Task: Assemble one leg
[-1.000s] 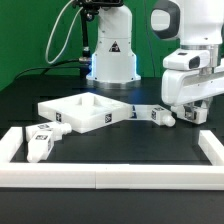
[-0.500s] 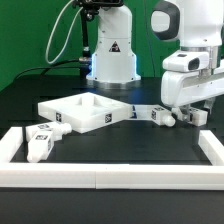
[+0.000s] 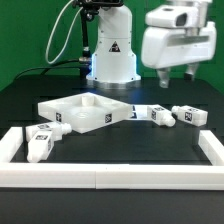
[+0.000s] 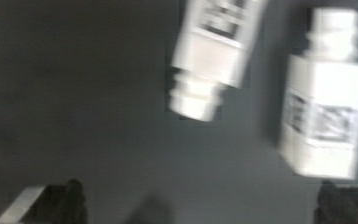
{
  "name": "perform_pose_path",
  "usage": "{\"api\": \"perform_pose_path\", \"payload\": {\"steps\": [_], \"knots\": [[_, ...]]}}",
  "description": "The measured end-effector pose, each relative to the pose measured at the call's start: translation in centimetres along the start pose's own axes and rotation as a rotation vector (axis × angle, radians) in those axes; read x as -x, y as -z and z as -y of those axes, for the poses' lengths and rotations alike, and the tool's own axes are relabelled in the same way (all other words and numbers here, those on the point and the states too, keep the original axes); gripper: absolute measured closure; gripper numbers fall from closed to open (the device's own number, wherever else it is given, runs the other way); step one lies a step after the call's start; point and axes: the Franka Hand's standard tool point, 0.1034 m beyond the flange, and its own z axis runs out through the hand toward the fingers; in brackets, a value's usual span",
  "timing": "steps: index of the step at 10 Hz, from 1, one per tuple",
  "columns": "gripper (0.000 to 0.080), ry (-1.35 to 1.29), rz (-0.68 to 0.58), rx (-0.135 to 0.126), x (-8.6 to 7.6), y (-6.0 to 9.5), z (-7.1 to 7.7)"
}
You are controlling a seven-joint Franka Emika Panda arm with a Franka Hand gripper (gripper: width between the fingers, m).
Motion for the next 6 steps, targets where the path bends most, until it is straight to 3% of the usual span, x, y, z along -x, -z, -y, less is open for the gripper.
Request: {"api": "perform_pose_path", "payload": {"steps": [1, 2, 6], "knots": [[0.0151, 0.039, -0.006, -0.005, 0.9, -0.5, -2.2], [0.0151, 0.057, -0.002, -0.015, 1.3, -1.5, -3.3], [0.0151, 0.040, 0.002, -0.018, 1.2, -1.7, -3.1]]}}
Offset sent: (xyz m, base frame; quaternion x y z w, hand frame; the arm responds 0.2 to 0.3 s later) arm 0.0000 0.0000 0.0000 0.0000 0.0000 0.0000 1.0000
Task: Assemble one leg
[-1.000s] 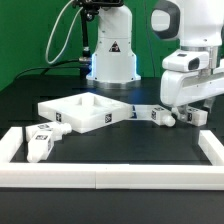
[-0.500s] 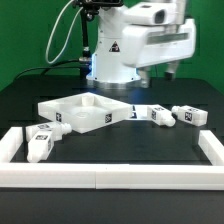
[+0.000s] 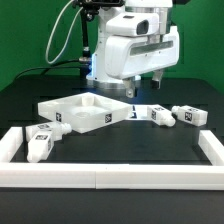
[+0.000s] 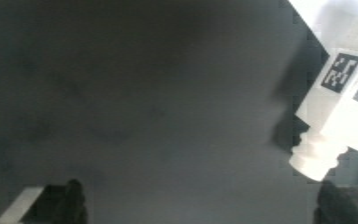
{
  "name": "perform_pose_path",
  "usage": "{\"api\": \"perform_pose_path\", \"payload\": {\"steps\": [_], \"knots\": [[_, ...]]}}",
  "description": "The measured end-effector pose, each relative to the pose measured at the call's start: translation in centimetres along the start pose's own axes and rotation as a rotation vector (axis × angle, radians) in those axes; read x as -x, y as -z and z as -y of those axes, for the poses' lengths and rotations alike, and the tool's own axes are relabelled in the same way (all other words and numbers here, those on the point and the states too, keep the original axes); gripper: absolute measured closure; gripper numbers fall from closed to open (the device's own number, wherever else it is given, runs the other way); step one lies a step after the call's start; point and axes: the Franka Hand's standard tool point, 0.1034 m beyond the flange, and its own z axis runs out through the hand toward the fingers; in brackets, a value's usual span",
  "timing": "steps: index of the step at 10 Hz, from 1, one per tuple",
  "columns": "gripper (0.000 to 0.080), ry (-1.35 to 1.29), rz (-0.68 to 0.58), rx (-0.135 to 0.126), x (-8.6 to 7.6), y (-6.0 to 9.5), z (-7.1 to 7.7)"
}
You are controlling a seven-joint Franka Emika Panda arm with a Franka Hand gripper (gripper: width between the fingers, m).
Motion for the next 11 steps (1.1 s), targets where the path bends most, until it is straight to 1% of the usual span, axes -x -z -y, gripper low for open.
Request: {"api": "perform_pose_path", "payload": {"steps": [1, 2, 3, 4, 5, 6, 7, 10, 11], "knots": [[0.0151, 0.006, 0.004, -0.008, 0.5, 0.0, -0.4], [0.0151, -0.021, 0.018, -0.031, 2.6, 0.3, -2.2], [0.0151, -0.049, 0.028, -0.034, 4.8, 1.0, -4.6], [0.0151, -0.006, 0.026, -0.029, 6.5, 1.1, -6.6], [0.0151, 0.009, 0.032, -0.031, 8.9, 0.5, -8.6], [0.0151, -0.026, 0.020, -0.018, 10.9, -0.7, -10.1], [0.0151, -0.039, 0.025, -0.020, 11.2, -0.9, -10.1], [0.0151, -0.035, 0.025, -0.021, 11.0, -1.0, -10.1], [0.0151, -0.021, 0.020, -0.014, 11.2, -1.3, -10.2]]}}
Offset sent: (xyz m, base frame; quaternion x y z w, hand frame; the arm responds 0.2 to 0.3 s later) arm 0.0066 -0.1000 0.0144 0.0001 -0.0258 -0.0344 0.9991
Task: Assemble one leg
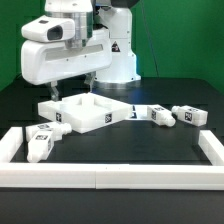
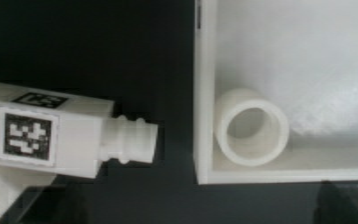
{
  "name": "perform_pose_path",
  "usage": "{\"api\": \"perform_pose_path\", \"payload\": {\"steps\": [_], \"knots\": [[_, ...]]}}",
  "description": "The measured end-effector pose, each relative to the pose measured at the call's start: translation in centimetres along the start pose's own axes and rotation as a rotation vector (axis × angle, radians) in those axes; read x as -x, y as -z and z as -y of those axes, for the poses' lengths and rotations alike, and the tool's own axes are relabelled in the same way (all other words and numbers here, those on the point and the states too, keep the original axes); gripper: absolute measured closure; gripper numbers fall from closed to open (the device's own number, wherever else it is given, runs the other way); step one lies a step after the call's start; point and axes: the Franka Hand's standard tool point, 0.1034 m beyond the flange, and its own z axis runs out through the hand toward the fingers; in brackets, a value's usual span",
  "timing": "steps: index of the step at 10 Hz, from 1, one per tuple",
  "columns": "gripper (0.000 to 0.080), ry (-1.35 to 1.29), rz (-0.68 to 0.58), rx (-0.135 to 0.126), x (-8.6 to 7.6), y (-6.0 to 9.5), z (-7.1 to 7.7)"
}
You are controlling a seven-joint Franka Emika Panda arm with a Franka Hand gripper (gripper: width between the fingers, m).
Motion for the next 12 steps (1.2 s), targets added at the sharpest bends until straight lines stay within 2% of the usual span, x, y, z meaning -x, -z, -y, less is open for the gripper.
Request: {"api": "perform_pose_path", "payload": {"steps": [1, 2, 3, 4, 5, 8, 10, 11, 12], "knots": [[0.0151, 0.033, -0.021, 0.032, 1.3, -1.5, -0.4], [0.0151, 0.045, -0.014, 0.024, 3.2, -3.1, -0.7], [0.0151, 0.034, -0.010, 0.025, 4.2, -4.5, -1.2], [0.0151, 0.033, 0.000, 0.010, 4.7, -5.7, -1.3], [0.0151, 0.029, 0.004, 0.005, 5.0, -6.4, -1.2], [0.0155, 0.028, 0.004, 0.006, 5.1, -6.6, -1.1], [0.0497, 0.028, 0.005, 0.005, 5.1, -6.6, -1.0], [0.0636, 0.028, 0.005, 0.005, 5.1, -6.6, -1.0], [0.0636, 0.028, 0.005, 0.005, 5.1, -6.6, -1.0]]}}
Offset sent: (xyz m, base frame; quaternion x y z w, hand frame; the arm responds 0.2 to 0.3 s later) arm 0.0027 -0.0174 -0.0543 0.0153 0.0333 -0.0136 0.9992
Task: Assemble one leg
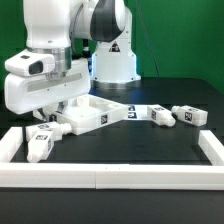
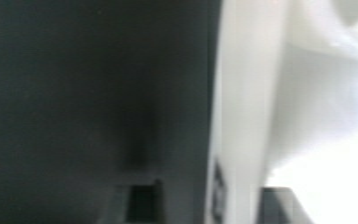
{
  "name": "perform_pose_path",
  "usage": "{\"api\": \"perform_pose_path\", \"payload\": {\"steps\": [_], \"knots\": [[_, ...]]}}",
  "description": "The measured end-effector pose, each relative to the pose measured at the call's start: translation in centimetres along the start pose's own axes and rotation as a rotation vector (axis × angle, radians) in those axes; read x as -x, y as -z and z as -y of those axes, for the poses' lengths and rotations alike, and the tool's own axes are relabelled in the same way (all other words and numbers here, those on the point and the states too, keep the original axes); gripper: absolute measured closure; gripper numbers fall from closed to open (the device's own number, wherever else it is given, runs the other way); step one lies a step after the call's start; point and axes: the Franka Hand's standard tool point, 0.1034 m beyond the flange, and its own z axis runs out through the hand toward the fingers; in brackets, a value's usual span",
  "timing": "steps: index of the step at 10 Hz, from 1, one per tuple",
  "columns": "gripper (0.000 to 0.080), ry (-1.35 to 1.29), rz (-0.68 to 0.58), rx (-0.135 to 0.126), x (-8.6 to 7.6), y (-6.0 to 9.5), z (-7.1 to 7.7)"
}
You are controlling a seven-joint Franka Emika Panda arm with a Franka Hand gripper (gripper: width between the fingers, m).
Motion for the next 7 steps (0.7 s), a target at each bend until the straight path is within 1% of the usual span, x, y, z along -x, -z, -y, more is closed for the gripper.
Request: {"api": "perform_pose_path", "payload": {"steps": [1, 2, 4, 5, 6, 7], "knots": [[0.0750, -0.002, 0.000, 0.000, 0.0, 0.1, 0.0], [0.0750, -0.057, 0.003, -0.014, -0.4, 0.9, 0.3], [0.0750, -0.152, 0.009, -0.042, -1.6, 3.5, 1.0], [0.0750, -0.231, 0.028, -0.076, -2.9, 5.2, 2.0], [0.0750, -0.374, 0.042, -0.085, -4.9, 6.5, 2.8], [0.0750, -0.487, 0.062, -0.090, -7.6, 7.2, 3.3]]}}
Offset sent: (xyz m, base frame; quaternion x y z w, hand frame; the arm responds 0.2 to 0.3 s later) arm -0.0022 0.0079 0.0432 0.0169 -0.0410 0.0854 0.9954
